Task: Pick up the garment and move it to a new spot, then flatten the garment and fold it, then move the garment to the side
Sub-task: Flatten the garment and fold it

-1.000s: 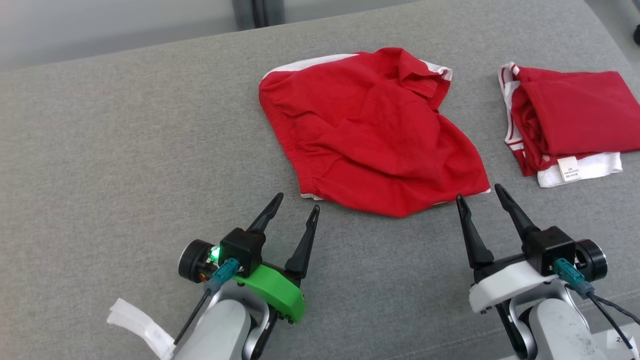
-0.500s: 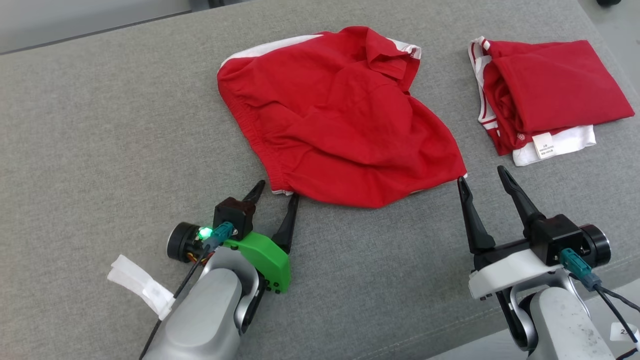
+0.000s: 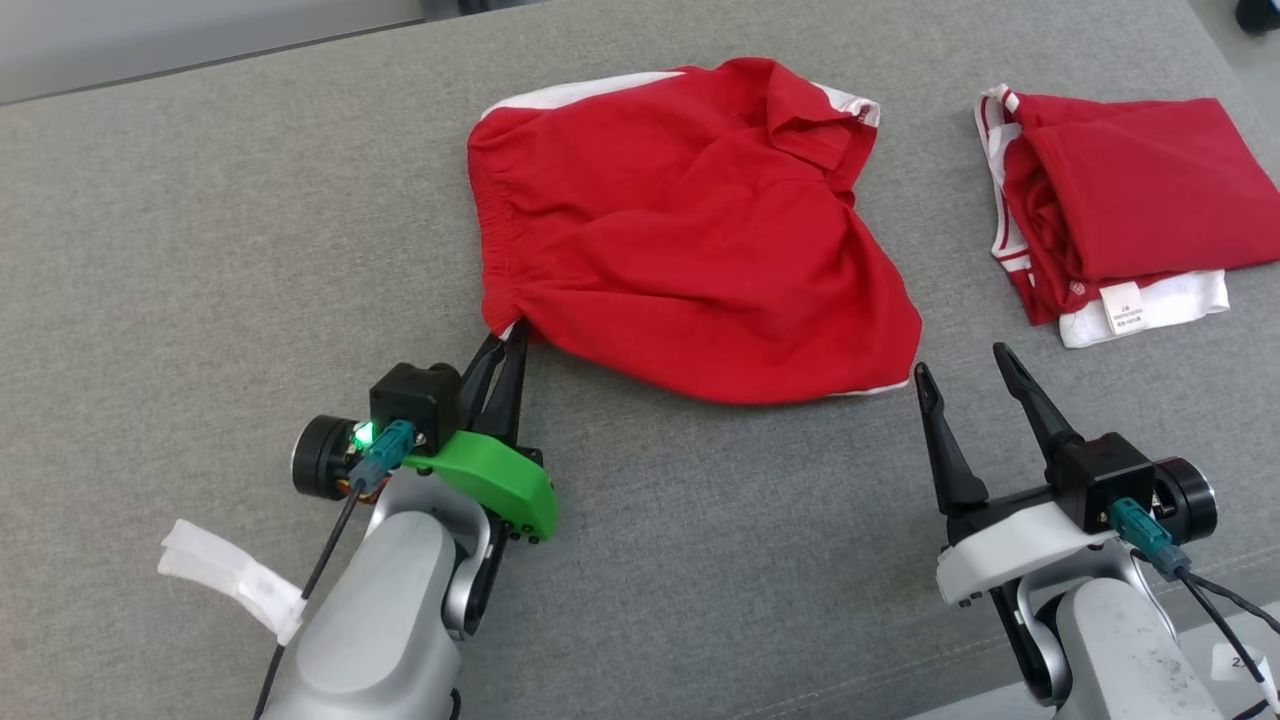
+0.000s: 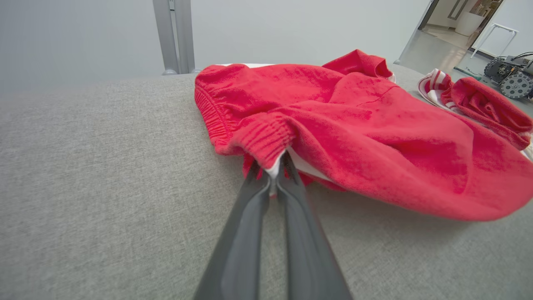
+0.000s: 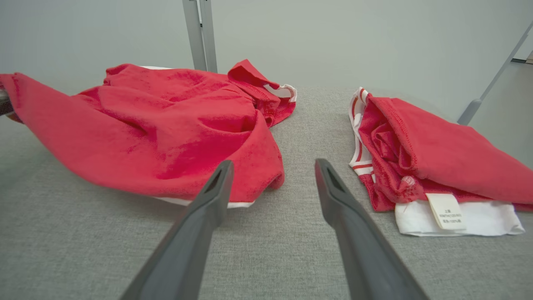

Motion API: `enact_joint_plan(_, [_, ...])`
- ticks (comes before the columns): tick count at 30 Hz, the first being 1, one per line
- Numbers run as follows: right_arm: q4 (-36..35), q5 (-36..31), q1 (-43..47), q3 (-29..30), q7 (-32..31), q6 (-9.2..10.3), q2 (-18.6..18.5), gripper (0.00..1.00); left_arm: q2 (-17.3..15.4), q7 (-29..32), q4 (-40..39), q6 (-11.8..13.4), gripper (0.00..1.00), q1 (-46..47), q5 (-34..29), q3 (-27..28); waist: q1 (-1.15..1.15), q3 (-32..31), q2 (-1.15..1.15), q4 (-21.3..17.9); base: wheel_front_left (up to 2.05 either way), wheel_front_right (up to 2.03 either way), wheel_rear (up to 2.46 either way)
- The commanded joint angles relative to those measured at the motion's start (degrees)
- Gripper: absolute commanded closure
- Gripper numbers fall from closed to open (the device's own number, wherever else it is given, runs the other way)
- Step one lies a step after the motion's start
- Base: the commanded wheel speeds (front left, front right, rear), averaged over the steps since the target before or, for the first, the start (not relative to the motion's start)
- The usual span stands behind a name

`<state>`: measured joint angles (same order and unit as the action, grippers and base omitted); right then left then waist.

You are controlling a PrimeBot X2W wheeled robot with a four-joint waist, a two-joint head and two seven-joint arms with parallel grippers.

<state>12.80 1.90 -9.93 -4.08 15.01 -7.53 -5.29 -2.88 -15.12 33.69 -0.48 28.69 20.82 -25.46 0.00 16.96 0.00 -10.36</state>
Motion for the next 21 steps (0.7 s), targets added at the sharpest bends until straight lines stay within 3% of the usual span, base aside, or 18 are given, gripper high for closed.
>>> enact_joint_plan(1, [0.4, -0.3, -0.1, 0.0, 0.2, 0.08, 0.0, 0.0, -0.6, 0.0, -0.5, 0.3, 1.0, -0.9, -0.7, 0.9, 0.0, -0.8, 0.0, 1.0, 0.0, 0.0, 0.0])
enact_joint_plan(12, [4.2, -1.1, -0.3, 0.7, 0.2, 0.09, 0.2, 0.0, -0.5, 0.0, -2.1, 1.4, 1.0, -5.4, -3.7, 7.8, 0.0, -2.1, 0.0, 5.3, 0.0, 0.0, 0.0])
enact_joint_plan(21, [10.0, -1.4, -0.9, -1.7, -0.3, 0.09, -1.4, 0.0, -0.1, 0.0, -2.6, 0.5, 1.0, -7.4, -4.5, 8.5, 0.0, -2.5, 0.0, 8.1, 0.0, 0.0, 0.0])
